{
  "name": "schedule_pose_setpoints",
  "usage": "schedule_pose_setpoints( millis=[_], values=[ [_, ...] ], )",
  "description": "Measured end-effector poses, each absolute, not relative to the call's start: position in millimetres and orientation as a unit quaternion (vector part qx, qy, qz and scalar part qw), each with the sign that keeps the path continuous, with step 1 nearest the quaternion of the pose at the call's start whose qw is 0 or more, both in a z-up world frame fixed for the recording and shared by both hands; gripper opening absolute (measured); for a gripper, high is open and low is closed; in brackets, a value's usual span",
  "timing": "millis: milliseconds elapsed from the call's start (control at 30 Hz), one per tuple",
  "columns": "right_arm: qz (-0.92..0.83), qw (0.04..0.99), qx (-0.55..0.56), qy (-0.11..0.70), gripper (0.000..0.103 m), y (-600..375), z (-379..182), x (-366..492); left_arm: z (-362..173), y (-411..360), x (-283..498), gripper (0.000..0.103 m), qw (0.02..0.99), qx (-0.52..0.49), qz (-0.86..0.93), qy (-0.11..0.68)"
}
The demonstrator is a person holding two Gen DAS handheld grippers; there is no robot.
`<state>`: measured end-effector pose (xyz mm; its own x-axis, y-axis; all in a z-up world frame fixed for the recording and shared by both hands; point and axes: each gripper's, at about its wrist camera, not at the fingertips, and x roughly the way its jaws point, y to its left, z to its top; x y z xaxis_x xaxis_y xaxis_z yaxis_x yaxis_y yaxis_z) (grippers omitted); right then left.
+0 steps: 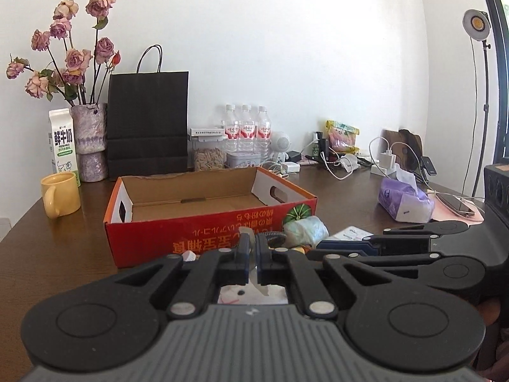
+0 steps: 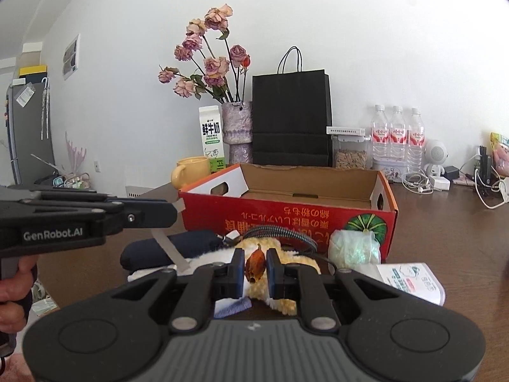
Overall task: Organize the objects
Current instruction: 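Carry both held items into the cardboard box and open both grippers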
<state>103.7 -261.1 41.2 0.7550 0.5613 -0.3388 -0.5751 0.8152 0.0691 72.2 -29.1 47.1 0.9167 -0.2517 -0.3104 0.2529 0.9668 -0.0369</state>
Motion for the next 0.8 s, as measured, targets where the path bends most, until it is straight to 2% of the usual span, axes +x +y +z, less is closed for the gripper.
schedule_pose_setpoints(
  millis=[433, 800],
  values=[
    [0.288, 0.948, -0.003, 0.137, 0.013, -233, 72, 173, 75, -23, 140, 0.005, 0.990, -0.017, -0.091, 0.108],
    [0.233, 0.961, -0.005, 0.147, 0.013, -201, 77, 245, 77, -5, 204, 0.005, 0.991, -0.047, -0.052, 0.112]
  ],
)
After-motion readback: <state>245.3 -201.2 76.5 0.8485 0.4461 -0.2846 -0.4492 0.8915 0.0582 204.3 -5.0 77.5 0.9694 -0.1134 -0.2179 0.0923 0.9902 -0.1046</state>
